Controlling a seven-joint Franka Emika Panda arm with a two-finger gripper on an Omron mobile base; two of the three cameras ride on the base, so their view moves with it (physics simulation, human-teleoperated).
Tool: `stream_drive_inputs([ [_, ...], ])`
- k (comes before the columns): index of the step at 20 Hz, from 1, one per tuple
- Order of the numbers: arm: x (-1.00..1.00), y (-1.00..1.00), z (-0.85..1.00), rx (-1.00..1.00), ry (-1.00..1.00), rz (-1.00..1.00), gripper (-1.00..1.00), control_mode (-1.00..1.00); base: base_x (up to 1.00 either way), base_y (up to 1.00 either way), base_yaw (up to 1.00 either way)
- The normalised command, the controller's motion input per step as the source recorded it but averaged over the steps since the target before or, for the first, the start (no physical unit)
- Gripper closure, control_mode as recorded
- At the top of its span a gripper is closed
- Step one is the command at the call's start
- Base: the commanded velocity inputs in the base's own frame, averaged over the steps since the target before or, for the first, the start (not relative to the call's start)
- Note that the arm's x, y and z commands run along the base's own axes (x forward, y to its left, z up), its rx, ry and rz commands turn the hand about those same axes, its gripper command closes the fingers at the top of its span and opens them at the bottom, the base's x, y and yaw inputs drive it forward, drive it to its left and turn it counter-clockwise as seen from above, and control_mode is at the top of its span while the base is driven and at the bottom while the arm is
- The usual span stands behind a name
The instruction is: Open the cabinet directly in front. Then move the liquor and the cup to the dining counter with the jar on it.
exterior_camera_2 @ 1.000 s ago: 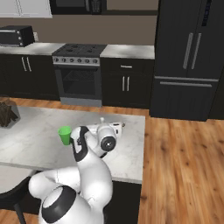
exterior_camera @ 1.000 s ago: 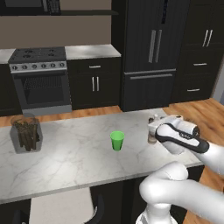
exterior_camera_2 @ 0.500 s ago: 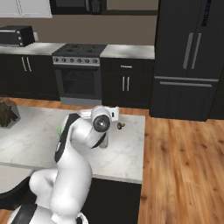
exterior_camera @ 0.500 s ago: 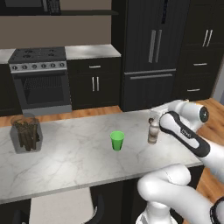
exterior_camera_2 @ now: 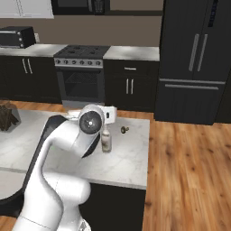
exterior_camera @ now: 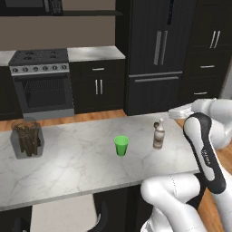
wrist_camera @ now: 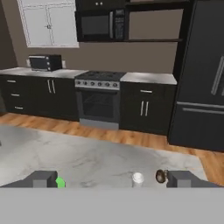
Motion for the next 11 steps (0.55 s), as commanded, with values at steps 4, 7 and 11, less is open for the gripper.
stream_drive_inputs([
  [4,-1.0,-0.05,-0.01,0.03,-0.37,0.0,-1.0,-1.0,0.0,0.0,0.0],
  [7,-1.0,0.13,-0.34,0.0,-0.35,-0.01,-1.0,-1.0,0.0,0.0,0.0],
  [11,-0.45,0.12,-0.03,-0.01,-0.03,-0.08,-1.0,-1.0,0.0,0.0,0.0],
])
